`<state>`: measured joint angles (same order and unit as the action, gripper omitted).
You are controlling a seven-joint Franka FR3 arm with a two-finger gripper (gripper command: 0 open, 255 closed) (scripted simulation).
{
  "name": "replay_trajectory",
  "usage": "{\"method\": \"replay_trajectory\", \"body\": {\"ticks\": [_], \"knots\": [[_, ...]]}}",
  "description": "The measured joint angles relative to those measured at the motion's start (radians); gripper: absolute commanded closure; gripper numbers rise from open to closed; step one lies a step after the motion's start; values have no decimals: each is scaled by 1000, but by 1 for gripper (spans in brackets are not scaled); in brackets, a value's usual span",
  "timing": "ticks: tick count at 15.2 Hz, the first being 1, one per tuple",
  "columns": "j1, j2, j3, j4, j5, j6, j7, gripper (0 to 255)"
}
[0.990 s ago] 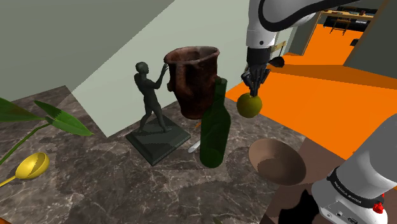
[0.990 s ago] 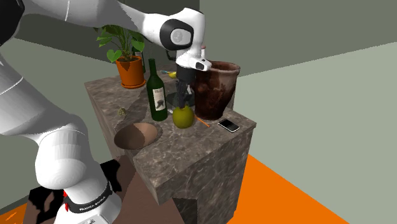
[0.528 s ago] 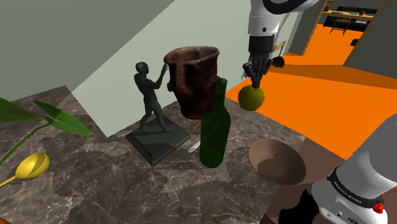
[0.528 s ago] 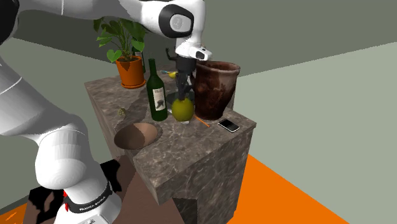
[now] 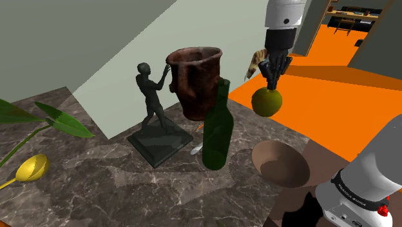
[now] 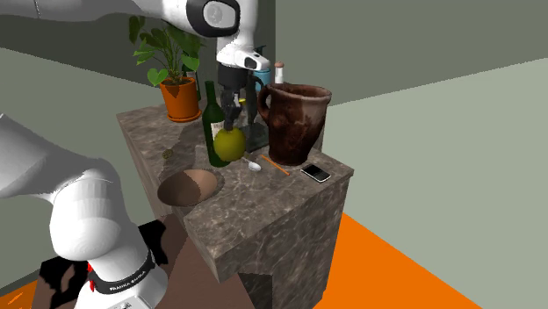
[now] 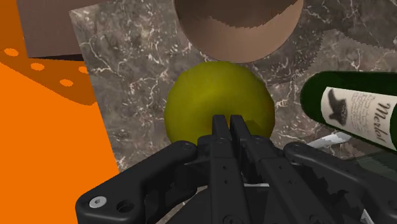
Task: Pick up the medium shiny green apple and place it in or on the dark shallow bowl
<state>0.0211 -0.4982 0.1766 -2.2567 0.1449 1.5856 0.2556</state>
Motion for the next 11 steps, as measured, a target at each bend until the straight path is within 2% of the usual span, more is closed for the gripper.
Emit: {"method": "replay_trajectory", "body": {"ticks": [5,11], "knots": [[39,-165,29,-71,50,-87,55,255],[91,-338,73,-101,122,-215,143,255]]}}
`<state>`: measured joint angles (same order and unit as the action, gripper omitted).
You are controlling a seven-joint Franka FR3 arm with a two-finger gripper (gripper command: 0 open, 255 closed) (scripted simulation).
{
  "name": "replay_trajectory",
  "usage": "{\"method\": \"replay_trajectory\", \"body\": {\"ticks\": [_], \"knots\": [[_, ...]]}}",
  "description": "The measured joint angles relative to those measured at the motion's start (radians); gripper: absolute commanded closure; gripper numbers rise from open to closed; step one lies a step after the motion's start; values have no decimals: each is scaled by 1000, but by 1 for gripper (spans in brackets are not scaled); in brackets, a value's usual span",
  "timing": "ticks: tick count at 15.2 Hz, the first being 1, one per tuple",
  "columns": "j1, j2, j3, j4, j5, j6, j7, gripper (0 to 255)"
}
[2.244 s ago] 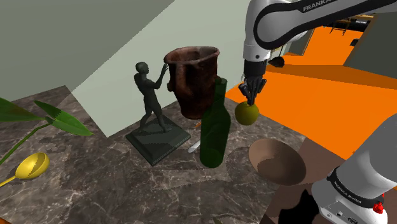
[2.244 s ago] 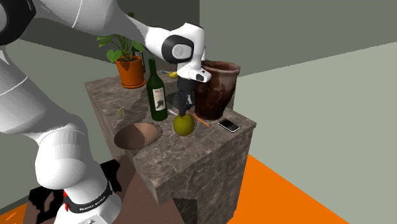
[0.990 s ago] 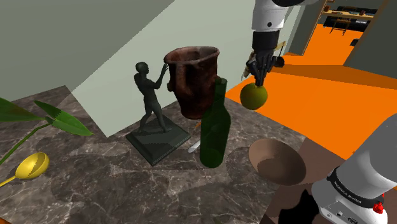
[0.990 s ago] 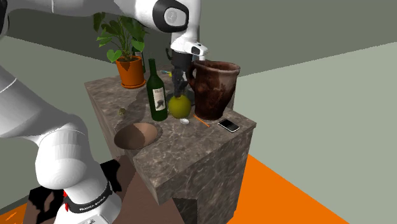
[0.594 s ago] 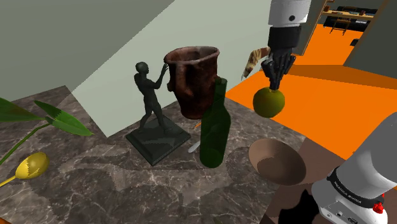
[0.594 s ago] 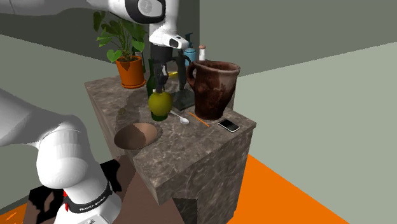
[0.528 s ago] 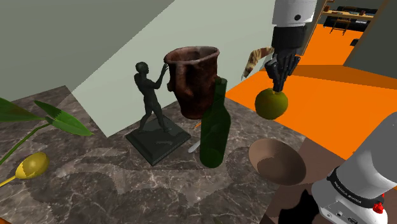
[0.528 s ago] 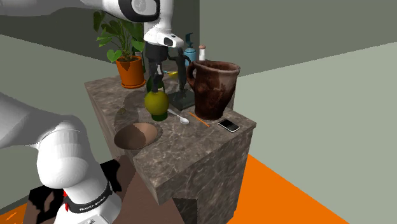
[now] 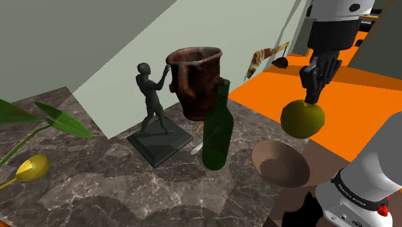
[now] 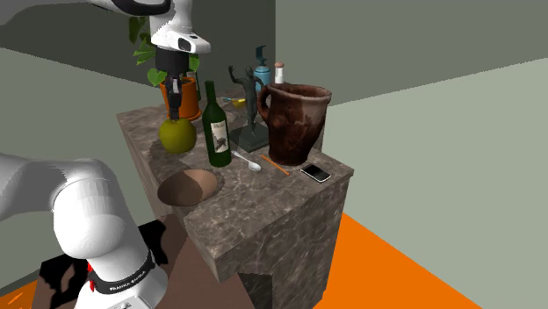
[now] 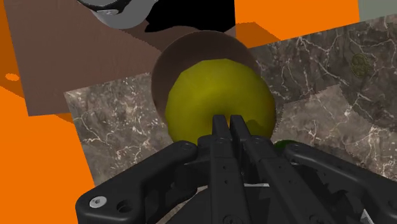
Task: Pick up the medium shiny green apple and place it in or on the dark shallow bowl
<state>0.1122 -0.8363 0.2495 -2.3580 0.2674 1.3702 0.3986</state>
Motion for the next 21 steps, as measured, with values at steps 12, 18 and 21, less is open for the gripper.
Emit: {"method": "replay_trajectory", "body": {"ticks": [12,18,21], "knots": [[19,-60,37,-173,39,113,-2,255],[25,-71,54,-257,55,185,-12,255],[27,-68,64,-295,64,226,-18,255]]}}
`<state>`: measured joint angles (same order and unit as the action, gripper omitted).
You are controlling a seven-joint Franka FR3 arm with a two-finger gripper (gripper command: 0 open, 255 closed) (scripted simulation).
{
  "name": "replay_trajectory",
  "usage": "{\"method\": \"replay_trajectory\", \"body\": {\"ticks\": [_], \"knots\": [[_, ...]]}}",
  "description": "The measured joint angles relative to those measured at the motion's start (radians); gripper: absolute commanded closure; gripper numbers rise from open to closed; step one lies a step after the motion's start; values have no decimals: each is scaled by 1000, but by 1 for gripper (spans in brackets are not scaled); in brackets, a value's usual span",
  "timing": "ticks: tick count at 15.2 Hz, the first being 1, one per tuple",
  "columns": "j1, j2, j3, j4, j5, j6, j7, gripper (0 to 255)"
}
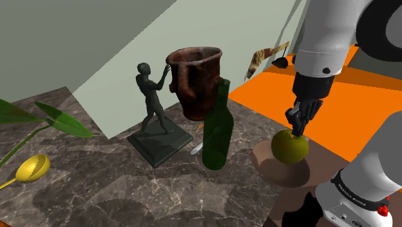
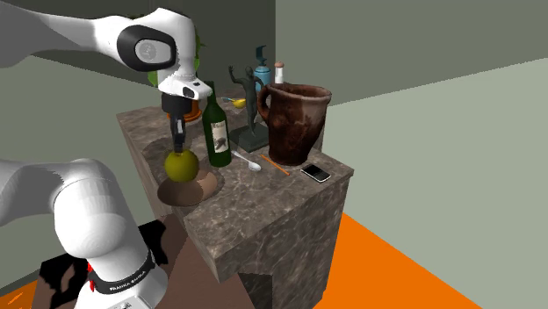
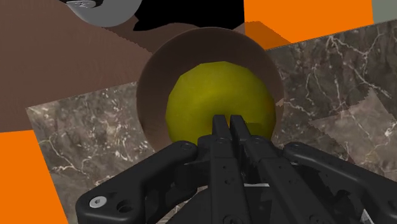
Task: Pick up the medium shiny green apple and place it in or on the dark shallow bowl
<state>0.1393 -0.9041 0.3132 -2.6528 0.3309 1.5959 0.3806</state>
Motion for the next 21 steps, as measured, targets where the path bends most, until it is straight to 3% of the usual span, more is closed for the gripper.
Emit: {"method": "replay_trajectory", "body": {"ticks": [6,12,13,19,21], "knots": [[8,1,20,-66,20,67,-6,255],[8,3,21,-71,21,74,-8,255],[8,3,21,-71,21,74,-8,0],[8,3,21,-71,21,74,-8,0],[1,7,8,-29,7,37,-6,0]]}}
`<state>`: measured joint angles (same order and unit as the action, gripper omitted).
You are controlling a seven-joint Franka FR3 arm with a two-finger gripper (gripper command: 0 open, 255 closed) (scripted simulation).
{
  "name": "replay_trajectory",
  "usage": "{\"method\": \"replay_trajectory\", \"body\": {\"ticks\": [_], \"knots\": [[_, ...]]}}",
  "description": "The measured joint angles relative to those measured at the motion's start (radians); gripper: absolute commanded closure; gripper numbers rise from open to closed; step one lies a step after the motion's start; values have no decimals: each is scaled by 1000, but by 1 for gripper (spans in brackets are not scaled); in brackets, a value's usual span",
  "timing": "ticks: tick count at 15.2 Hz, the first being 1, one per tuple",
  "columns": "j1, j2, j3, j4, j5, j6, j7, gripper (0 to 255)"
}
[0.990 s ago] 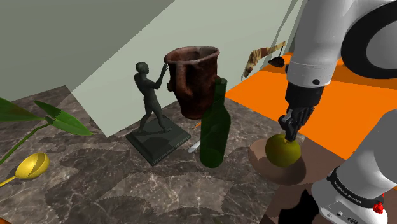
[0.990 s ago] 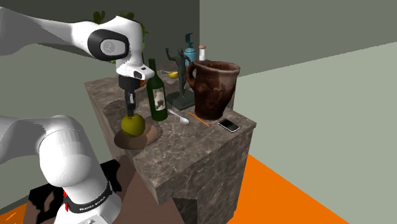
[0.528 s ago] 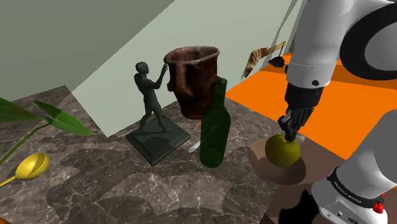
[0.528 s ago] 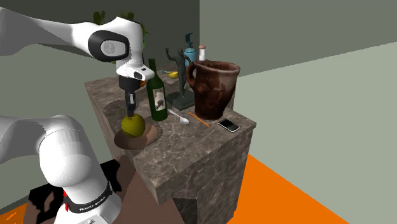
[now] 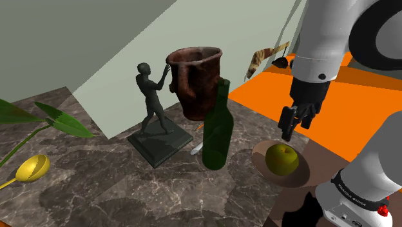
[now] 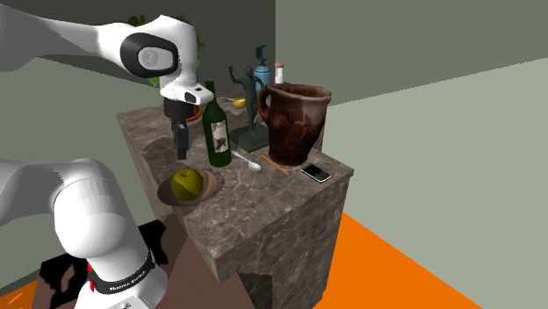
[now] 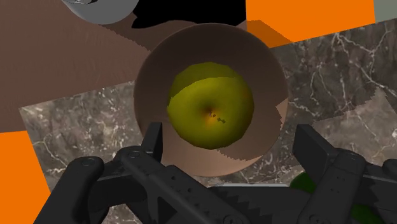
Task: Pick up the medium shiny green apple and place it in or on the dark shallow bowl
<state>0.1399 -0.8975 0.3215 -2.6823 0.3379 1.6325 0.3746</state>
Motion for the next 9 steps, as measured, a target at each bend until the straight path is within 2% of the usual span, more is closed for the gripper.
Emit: {"method": "replay_trajectory", "body": {"ticks": [3,9], "knots": [[-11,13,-19,75,-21,-61,4,0],[-15,21,-23,92,-26,-72,3,0]]}}
